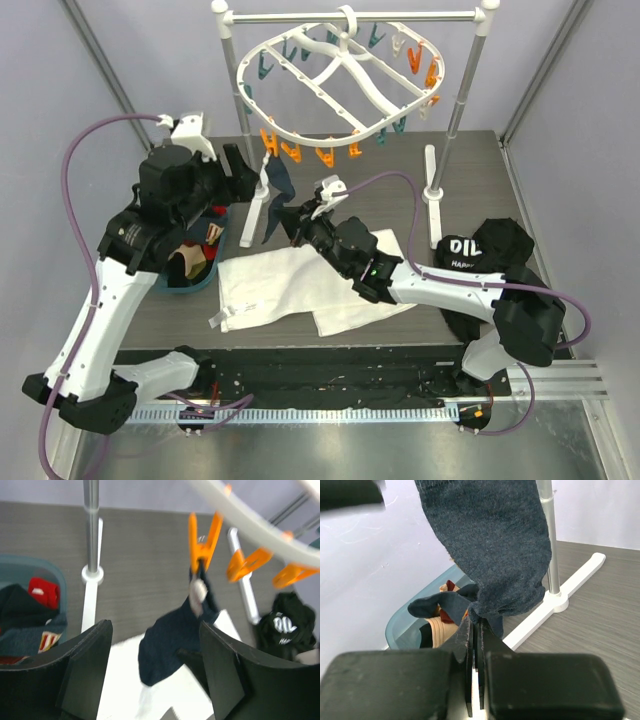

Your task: Remove the socks clipped to the hanger

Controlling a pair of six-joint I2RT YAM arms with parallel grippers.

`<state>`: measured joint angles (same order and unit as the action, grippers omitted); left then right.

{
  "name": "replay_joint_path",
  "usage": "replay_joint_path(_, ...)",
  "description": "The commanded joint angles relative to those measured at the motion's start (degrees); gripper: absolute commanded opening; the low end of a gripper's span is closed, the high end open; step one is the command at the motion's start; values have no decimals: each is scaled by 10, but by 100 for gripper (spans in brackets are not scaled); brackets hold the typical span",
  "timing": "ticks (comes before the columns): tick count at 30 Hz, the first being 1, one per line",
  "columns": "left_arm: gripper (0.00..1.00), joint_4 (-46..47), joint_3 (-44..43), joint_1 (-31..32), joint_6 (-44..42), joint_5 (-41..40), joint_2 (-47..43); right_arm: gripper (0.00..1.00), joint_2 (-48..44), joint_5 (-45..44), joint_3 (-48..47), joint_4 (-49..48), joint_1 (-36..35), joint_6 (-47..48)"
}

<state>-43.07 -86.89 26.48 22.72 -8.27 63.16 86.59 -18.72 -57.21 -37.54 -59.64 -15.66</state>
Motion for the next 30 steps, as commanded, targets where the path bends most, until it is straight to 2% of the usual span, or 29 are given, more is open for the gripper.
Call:
replay_joint_path(1,72,75,-61,-3,20,-21,34,1,-32,-9,1,-18,-3,1)
replay_joint_path(3,67,93,-71,-4,29,4,47,1,-34,-8,3,-19,-2,2)
replay_joint_path(13,62,152,-106,-3,29,36,123,1,-41,5,11,-25,-3,-7)
replay_joint_path(30,63,167,-108,-2,31,35,129,1,-26,15,10,-30,-3,-13)
